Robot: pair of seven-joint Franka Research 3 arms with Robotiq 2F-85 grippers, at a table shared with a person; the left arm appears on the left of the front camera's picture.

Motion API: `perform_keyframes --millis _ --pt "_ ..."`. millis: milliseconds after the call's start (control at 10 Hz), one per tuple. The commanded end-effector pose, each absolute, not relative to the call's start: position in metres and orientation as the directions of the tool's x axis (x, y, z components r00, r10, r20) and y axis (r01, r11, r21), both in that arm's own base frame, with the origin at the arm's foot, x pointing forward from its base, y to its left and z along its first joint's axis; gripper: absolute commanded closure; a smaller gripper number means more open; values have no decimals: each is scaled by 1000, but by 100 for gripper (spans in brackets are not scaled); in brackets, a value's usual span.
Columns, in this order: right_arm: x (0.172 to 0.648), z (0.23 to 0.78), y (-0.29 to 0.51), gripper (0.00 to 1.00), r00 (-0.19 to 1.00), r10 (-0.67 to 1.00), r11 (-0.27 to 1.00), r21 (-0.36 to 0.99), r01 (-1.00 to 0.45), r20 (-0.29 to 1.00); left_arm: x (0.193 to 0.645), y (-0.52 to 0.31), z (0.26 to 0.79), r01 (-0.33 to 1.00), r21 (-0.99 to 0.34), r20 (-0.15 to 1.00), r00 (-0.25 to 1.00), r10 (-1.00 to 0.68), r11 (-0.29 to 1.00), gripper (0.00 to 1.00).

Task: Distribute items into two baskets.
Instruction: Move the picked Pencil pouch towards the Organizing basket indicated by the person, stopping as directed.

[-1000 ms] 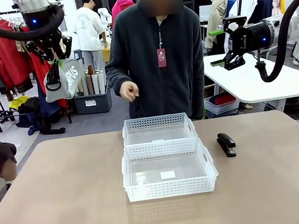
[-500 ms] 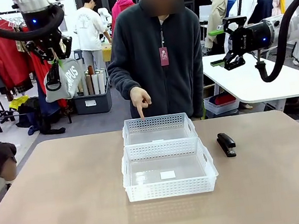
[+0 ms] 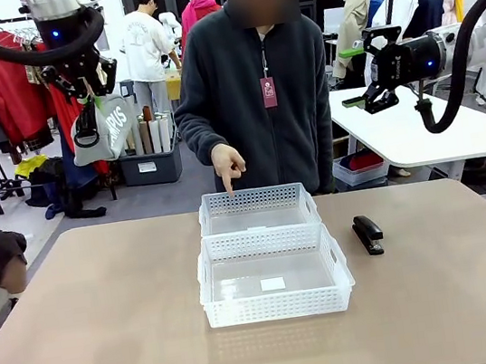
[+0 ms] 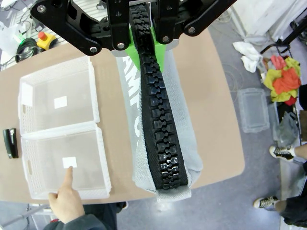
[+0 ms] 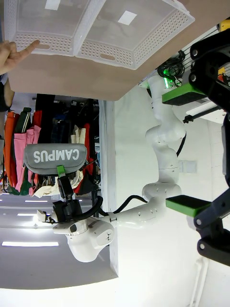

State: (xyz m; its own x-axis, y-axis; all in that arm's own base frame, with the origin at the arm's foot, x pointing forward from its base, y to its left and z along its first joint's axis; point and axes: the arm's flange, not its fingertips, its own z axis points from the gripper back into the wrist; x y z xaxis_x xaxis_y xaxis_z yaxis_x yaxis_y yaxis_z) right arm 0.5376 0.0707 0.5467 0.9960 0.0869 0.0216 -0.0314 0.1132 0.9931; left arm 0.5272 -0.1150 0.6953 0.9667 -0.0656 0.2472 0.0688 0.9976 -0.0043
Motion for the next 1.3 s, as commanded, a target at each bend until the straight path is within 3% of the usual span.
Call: perform_keyframes --millis 0,800,1000,1200 --pt "537 549 71 0 996 86 114 993 -25 15 525 -114 696 66 -5 263 963 -62 998 100" --pt "537 549 71 0 996 86 114 993 -25 15 527 -115 695 69 -4 247 967 -66 998 100" --pt "537 549 71 0 996 86 114 993 -25 15 531 -117 697 192 10 167 967 -191 981 100" --pt "537 549 71 0 996 86 114 993 -25 15 530 -125 699 300 46 186 934 -304 953 100"
